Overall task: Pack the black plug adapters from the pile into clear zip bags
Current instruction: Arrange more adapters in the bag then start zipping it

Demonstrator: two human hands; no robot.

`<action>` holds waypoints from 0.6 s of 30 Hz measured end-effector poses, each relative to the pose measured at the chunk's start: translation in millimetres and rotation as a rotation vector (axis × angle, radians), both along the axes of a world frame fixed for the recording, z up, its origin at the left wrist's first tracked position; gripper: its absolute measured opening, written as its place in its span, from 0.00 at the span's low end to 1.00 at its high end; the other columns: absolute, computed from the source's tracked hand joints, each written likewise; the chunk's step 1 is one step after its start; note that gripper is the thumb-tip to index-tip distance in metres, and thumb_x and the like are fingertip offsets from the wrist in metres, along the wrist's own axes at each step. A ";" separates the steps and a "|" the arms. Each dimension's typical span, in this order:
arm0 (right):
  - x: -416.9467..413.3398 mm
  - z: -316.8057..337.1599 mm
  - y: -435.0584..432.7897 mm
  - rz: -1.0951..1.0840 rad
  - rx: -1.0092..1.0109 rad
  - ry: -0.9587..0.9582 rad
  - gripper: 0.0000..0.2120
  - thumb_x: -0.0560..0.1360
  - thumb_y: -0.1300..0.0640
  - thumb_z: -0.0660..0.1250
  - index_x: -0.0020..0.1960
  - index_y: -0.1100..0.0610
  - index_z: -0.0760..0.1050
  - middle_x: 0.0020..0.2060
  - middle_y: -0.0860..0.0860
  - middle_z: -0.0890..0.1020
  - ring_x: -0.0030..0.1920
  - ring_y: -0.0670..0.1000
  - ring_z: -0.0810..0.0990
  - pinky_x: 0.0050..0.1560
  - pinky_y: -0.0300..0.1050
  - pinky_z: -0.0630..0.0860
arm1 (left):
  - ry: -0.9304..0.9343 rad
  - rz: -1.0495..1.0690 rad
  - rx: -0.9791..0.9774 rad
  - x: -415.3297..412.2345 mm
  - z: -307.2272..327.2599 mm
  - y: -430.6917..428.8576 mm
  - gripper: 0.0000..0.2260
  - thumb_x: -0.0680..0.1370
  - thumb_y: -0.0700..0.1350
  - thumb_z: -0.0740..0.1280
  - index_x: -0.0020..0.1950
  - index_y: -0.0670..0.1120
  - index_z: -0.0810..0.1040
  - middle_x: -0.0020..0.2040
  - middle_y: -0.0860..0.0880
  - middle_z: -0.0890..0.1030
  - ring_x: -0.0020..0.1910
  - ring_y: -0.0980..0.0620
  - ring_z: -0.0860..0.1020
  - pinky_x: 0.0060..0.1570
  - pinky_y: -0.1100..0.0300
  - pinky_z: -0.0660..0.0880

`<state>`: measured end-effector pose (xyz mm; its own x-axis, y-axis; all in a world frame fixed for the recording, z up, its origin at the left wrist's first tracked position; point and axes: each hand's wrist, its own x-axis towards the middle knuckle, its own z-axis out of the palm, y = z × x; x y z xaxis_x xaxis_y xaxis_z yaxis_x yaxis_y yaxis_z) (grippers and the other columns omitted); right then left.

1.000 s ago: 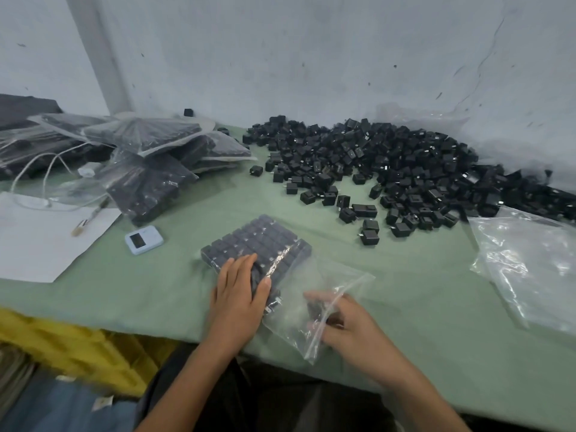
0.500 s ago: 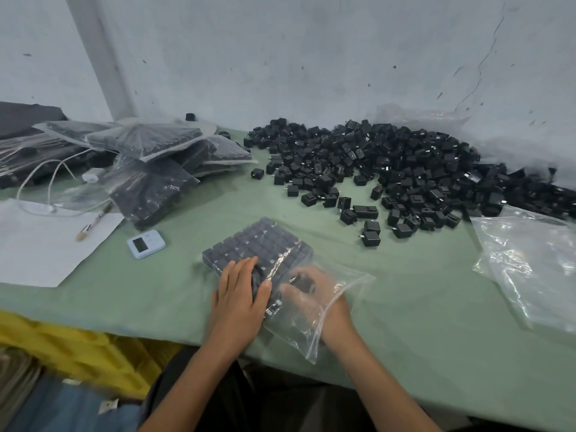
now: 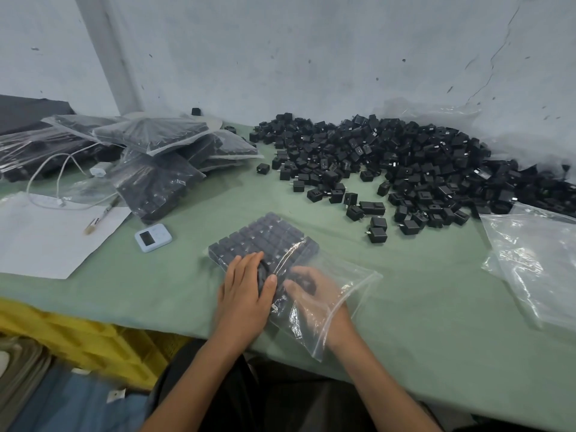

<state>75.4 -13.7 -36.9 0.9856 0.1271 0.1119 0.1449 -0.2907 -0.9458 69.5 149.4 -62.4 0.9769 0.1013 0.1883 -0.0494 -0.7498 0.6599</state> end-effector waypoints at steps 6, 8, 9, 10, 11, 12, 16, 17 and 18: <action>-1.1 -2.9 -1.9 -0.052 -0.069 0.046 0.10 0.80 0.51 0.66 0.61 0.48 0.77 0.55 0.46 0.81 0.53 0.46 0.81 0.56 0.47 0.80 | 0.000 0.005 0.000 0.8 0.8 -1.3 0.24 0.82 0.61 0.52 0.78 0.58 0.57 0.79 0.58 0.56 0.78 0.61 0.46 0.76 0.54 0.49; -3.3 -6.7 -3.0 -0.072 -0.010 0.053 0.06 0.79 0.53 0.67 0.56 0.49 0.77 0.49 0.47 0.82 0.50 0.47 0.83 0.51 0.48 0.82 | 0.002 0.006 0.009 0.2 0.5 -1.1 0.24 0.82 0.61 0.52 0.78 0.58 0.57 0.79 0.58 0.56 0.78 0.61 0.46 0.76 0.54 0.49; -4.5 -7.5 -2.9 -0.075 0.012 0.058 0.05 0.79 0.53 0.68 0.54 0.49 0.76 0.48 0.48 0.83 0.48 0.47 0.83 0.48 0.45 0.82 | 0.003 0.007 0.013 0.0 0.4 -1.0 0.24 0.82 0.61 0.52 0.78 0.58 0.57 0.79 0.58 0.56 0.78 0.61 0.45 0.75 0.54 0.49; -5.3 -7.5 -3.0 -0.065 0.027 0.070 0.04 0.78 0.53 0.69 0.53 0.49 0.77 0.46 0.48 0.83 0.45 0.46 0.83 0.45 0.42 0.82 | 0.005 0.007 0.013 -0.5 0.6 -1.1 0.24 0.82 0.61 0.51 0.78 0.58 0.56 0.79 0.58 0.56 0.78 0.62 0.45 0.75 0.55 0.49; -5.5 -7.8 -2.8 -0.042 0.023 0.075 0.04 0.78 0.51 0.69 0.52 0.50 0.77 0.44 0.48 0.83 0.43 0.44 0.84 0.42 0.39 0.81 | 0.008 0.007 0.012 -0.6 1.1 -1.3 0.24 0.82 0.61 0.51 0.78 0.59 0.56 0.79 0.58 0.55 0.78 0.62 0.45 0.75 0.55 0.48; -5.7 -8.6 -2.5 -0.017 0.006 0.072 0.05 0.78 0.50 0.69 0.51 0.50 0.77 0.43 0.47 0.83 0.42 0.43 0.83 0.41 0.37 0.80 | 0.009 0.006 0.009 -0.7 1.7 -1.4 0.24 0.82 0.61 0.51 0.78 0.59 0.56 0.79 0.58 0.55 0.78 0.62 0.45 0.75 0.55 0.48; -5.7 -6.6 -4.8 -0.033 0.030 0.090 0.04 0.80 0.51 0.66 0.52 0.48 0.80 0.44 0.45 0.85 0.44 0.41 0.83 0.44 0.37 0.80 | 0.007 0.000 -0.001 -1.4 3.5 -2.0 0.24 0.83 0.61 0.52 0.78 0.59 0.56 0.80 0.58 0.55 0.78 0.62 0.45 0.74 0.56 0.47; -5.2 -5.8 -5.4 -0.029 0.027 0.087 0.05 0.81 0.52 0.65 0.52 0.48 0.80 0.44 0.45 0.85 0.43 0.41 0.83 0.43 0.36 0.80 | 0.007 -0.001 -0.003 -1.9 3.6 -1.7 0.24 0.82 0.61 0.53 0.78 0.59 0.56 0.79 0.58 0.56 0.78 0.61 0.46 0.74 0.56 0.47; -4.2 -6.0 -5.7 -0.021 0.006 0.081 0.05 0.81 0.52 0.65 0.53 0.48 0.80 0.44 0.44 0.84 0.44 0.40 0.83 0.43 0.36 0.80 | 0.005 -0.002 -0.007 -1.5 4.0 -1.3 0.24 0.82 0.60 0.54 0.78 0.58 0.57 0.79 0.57 0.57 0.78 0.60 0.47 0.75 0.55 0.48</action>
